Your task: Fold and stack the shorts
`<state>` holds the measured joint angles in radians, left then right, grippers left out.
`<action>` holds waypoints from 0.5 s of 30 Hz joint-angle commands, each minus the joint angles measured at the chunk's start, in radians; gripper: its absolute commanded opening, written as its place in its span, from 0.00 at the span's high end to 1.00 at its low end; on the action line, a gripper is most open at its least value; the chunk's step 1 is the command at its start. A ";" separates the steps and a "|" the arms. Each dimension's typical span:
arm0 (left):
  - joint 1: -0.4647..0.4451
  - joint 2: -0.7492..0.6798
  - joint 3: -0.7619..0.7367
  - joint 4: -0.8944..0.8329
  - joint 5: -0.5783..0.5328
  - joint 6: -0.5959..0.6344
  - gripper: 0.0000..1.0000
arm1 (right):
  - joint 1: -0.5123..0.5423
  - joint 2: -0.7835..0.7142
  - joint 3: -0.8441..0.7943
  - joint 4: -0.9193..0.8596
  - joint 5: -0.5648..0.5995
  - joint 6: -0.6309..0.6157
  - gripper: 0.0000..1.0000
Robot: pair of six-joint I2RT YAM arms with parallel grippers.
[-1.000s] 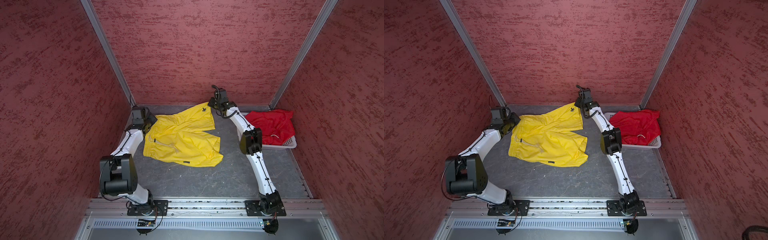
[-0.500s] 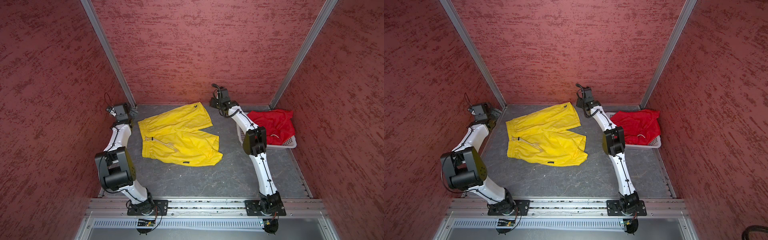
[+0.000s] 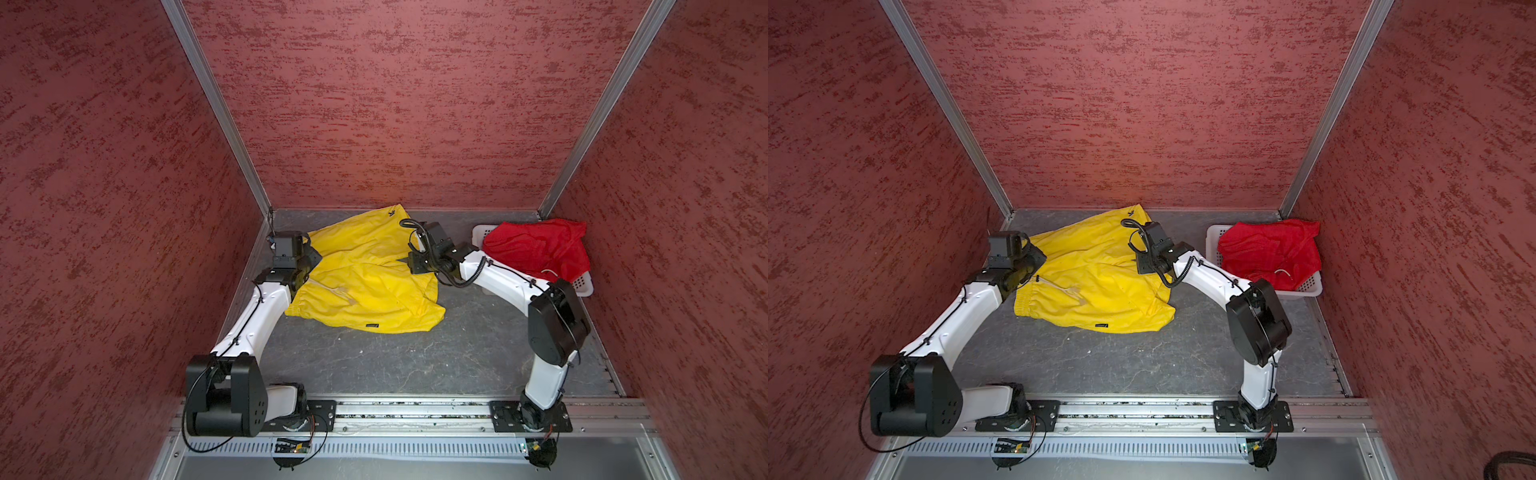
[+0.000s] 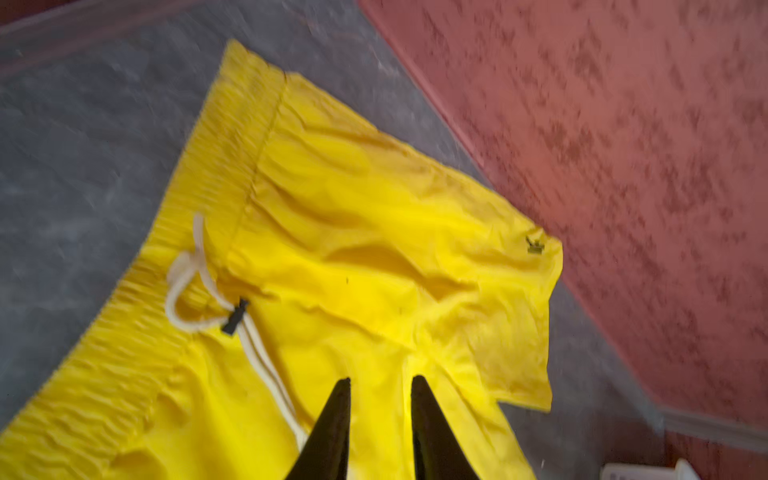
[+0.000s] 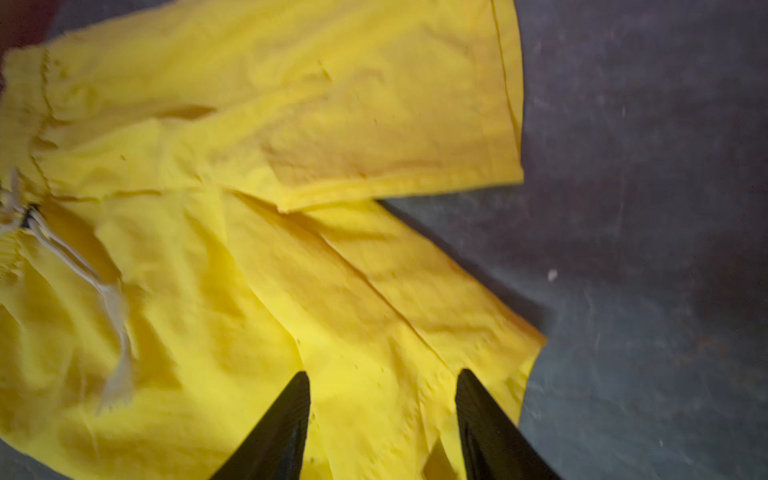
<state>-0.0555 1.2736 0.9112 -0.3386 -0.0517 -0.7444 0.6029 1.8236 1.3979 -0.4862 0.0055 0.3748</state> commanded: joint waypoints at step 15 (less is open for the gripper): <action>-0.379 0.030 -0.248 0.030 -0.025 -0.101 0.79 | -0.088 0.008 -0.378 0.489 -0.346 0.409 0.44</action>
<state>-0.4244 1.2743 0.6796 -0.3618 -0.0692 -0.8268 0.5438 1.8015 1.0431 -0.1417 -0.2787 0.6937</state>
